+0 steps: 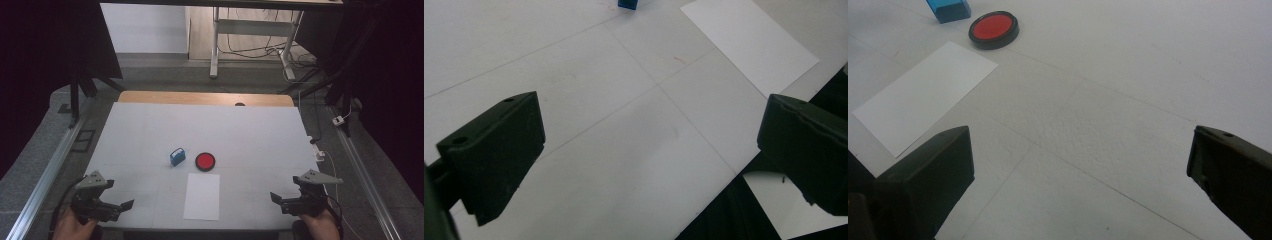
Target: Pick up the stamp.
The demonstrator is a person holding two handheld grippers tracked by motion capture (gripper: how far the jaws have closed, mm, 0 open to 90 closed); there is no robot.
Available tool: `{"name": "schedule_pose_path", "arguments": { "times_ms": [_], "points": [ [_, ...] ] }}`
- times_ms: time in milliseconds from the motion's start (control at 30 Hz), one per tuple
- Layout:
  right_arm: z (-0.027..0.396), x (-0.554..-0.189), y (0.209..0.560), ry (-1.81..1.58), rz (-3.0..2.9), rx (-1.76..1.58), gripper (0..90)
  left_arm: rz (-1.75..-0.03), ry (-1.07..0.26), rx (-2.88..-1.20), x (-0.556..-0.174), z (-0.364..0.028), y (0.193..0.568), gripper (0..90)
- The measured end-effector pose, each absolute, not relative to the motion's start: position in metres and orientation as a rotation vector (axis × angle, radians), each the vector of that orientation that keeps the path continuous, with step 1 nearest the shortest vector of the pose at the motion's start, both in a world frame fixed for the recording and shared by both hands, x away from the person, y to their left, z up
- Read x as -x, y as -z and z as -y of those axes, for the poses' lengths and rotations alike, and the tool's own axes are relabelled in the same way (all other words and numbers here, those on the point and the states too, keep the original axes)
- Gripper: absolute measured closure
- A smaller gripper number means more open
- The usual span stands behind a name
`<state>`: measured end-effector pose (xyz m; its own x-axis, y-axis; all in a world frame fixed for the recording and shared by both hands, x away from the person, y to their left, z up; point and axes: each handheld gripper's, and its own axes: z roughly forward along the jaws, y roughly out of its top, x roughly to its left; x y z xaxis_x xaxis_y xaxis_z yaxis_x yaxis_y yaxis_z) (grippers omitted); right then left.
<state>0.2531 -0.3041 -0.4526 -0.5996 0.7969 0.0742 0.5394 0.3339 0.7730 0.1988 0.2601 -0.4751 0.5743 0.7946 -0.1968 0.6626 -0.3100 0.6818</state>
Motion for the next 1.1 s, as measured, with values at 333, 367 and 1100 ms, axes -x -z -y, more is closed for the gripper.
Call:
{"name": "schedule_pose_path", "arguments": {
  "times_ms": [333,367,1100],
  "points": [
    [0.304,-0.253,0.453,-1.142,-2.292,-1.180,0.0,-1.082,-0.259,-2.092,-0.208,-0.250,0.476,0.0],
    [0.303,-0.253,0.453,-1.141,-2.293,-1.178,0.0,-1.075,-0.255,-2.090,-0.209,-0.249,0.477,0.0],
    [0.303,-0.254,0.453,-1.132,-2.307,-1.174,0.0,-1.013,-0.204,-2.050,-0.247,-0.229,0.475,0.0]
  ]
}}
